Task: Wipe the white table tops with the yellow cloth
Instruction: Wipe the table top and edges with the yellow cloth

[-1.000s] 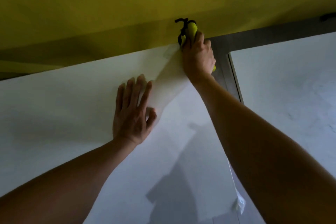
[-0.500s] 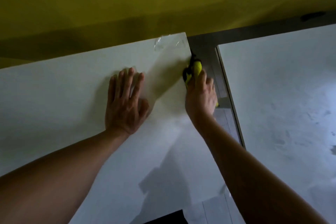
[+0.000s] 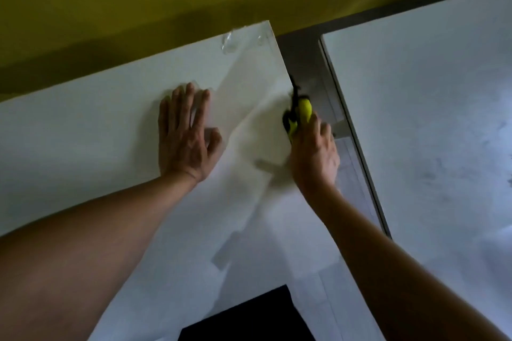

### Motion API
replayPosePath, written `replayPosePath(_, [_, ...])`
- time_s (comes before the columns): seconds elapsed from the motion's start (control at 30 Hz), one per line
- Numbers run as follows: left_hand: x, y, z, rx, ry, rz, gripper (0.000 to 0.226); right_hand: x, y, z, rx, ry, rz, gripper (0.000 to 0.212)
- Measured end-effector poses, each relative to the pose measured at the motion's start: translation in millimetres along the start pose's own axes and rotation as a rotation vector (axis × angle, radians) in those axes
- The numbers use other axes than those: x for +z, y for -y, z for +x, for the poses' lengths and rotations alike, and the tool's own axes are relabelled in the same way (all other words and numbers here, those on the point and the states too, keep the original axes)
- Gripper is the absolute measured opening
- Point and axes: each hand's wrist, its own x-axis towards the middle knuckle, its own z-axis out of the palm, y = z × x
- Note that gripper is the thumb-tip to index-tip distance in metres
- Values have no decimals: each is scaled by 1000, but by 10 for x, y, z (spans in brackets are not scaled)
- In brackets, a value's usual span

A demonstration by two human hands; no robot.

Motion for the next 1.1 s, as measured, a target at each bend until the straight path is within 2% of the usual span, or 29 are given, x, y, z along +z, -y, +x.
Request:
replayPosePath(0.1, [1,-1,11,4,5,-3,76,-95,-320,-454,55,75,-24,56])
replayPosePath(0.17, [17,6,5,9,-4,2,75,-91,-282,-443,50,38,-47,56])
replayPosePath(0.4, [56,13,11,30,-64,0,73,47,517,554,-66,-65,-26,66])
replayPosePath(0.53, [70,15,14,40,-101,-7,72,71,589,699,-88,-98,-48,62])
replayPosePath(0.67, [54,-14,-6,25,-78,-15,73,116,299,357,-58,-135,-25,56])
replayPosePath(0.8, [46,-8,7,24,-65,3,71,111,-304,-438,-9,-188,-10,53])
replayPosePath(0.93, [40,1,-7,28,-39,7,71,-7,-890,-1255,44,-100,-76,58])
replayPosePath(1.1, [5,-8,8,15,-21,4,72,-8,-827,-1193,55,-101,-72,58])
